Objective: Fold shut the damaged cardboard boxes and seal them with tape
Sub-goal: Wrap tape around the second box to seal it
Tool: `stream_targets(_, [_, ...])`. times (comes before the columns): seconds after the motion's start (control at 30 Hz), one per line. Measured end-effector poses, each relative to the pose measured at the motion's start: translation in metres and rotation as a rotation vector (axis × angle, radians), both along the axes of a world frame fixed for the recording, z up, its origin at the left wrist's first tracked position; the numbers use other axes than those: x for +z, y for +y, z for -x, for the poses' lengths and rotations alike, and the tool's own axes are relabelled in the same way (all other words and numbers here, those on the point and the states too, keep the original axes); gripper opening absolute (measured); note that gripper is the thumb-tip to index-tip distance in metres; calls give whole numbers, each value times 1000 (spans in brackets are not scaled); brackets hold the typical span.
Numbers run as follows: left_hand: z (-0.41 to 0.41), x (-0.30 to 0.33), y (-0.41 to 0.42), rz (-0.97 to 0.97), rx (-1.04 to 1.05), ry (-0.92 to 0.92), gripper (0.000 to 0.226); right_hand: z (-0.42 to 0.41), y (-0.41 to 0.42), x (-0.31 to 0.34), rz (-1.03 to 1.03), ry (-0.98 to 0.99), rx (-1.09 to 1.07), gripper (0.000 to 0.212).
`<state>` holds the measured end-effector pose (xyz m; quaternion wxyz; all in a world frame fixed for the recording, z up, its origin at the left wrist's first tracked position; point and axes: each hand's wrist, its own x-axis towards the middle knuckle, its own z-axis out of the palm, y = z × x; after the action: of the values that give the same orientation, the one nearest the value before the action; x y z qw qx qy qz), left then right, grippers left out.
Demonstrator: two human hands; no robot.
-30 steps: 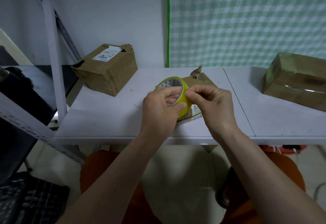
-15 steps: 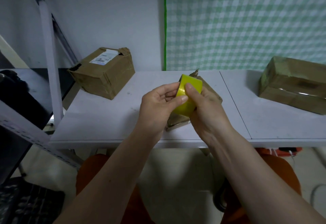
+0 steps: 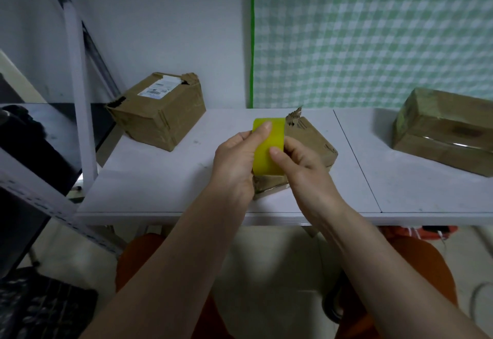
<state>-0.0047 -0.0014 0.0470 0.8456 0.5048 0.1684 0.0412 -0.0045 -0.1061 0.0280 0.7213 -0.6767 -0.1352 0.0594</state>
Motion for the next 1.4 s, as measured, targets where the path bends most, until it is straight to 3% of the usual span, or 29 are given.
stream_targets(0.07, [1, -5, -5, -31, -8, -34, 18, 0, 3, 2, -28, 31, -115, 30])
stream_targets(0.17, [5, -14, -12, -176, -65, -102, 23, -5, 6, 3, -166, 148, -266, 46])
stream_targets(0.27, [6, -16, -13, -233, -97, -120, 23, -9, 7, 4, -215, 174, -294, 49])
stream_targets(0.37, [1, -9, -7, -132, -52, -69, 24, -8, 6, 2, -148, 84, -230, 41])
stream_targets(0.5, [-15, 5, 5, 152, 30, 102, 26, -6, -1, -4, 78, -110, -112, 17])
stream_targets(0.57, [-20, 7, 10, 146, 26, 130, 32, -5, -4, -5, 81, -101, -90, 8])
stream_targets(0.63, [-17, 4, 9, 8, -17, 66, 30, -5, -6, -1, -5, -20, -139, 6])
stream_targets(0.7, [-11, -4, 6, -280, -77, -58, 30, -8, -7, 5, -132, 119, -200, 11])
stream_targets(0.77, [-4, -12, 2, -512, -99, -202, 15, -13, -7, 11, -269, 276, -218, 15])
stream_targets(0.8, [0, -15, 1, -557, -107, -264, 8, -15, -8, 15, -330, 344, -217, 17])
stream_targets(0.9, [5, -29, 5, -681, -116, -357, 20, -22, -11, 23, -480, 502, -230, 28])
stream_targets(1.03, [6, -40, 15, -849, -128, -346, 26, -28, -14, 30, -579, 546, -255, 18])
stream_targets(1.3, [1, -18, 8, -444, 7, -205, 10, -16, -5, 7, -235, 237, -178, 14])
stream_targets(1.4, [-5, -12, 8, -339, 73, -99, 17, -10, -4, -1, -185, 152, -97, 9])
